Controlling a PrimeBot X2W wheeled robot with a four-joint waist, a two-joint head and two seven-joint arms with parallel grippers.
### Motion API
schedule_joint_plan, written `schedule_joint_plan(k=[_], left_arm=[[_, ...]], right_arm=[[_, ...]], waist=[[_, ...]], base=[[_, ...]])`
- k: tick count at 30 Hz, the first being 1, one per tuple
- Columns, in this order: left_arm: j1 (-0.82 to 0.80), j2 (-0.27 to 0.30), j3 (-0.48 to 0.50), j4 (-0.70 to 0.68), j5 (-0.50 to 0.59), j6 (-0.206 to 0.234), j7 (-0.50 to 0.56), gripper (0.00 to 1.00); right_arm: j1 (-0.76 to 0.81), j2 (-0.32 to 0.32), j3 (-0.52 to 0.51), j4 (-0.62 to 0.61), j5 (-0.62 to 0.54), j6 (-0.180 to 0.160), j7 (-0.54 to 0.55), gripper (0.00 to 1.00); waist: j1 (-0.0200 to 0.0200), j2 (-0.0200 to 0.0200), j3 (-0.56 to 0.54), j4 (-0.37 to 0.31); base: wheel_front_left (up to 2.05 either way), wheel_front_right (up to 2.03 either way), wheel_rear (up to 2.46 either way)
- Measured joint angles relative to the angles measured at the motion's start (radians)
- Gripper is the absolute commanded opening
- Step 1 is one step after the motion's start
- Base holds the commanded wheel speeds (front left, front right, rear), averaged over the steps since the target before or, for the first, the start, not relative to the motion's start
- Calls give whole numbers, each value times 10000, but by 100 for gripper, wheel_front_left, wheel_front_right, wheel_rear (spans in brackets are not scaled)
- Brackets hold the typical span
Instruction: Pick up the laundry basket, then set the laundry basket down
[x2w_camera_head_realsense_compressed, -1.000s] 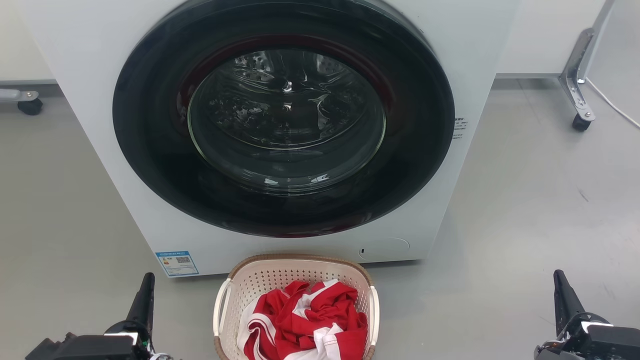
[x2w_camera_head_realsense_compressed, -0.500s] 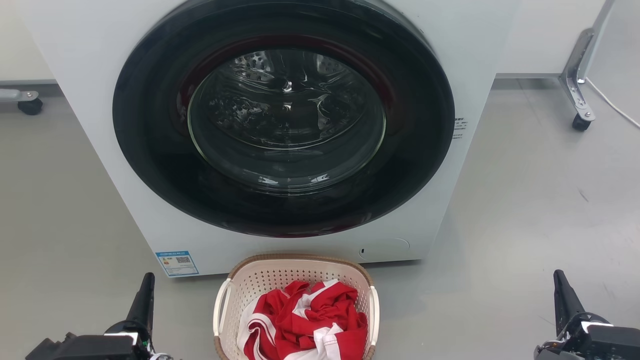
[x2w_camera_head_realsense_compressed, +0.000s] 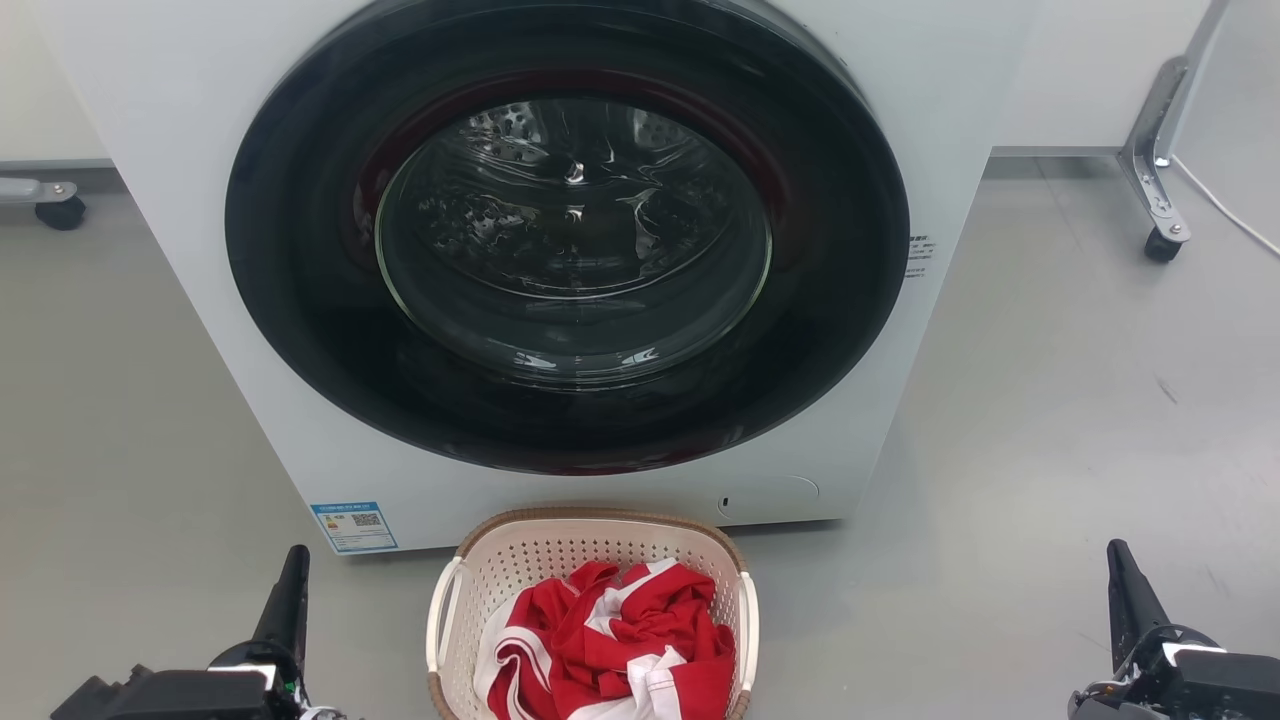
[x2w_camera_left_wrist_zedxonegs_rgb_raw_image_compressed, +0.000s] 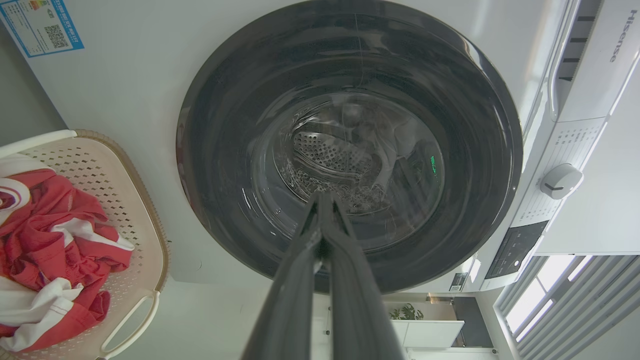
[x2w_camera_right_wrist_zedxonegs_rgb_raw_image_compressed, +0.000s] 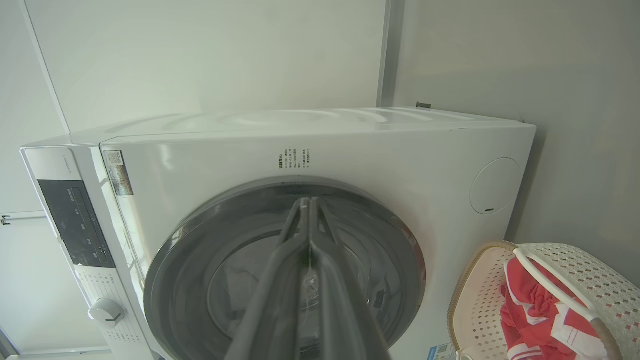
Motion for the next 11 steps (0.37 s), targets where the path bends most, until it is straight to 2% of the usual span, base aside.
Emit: schedule_joint_plan(k=[11], left_arm=[[0, 0, 0, 0, 0, 0, -2, 0]], right_arm=[[0, 0, 0, 0, 0, 0, 0, 0]], waist=[[0, 0, 0, 0]], base=[[0, 0, 0]])
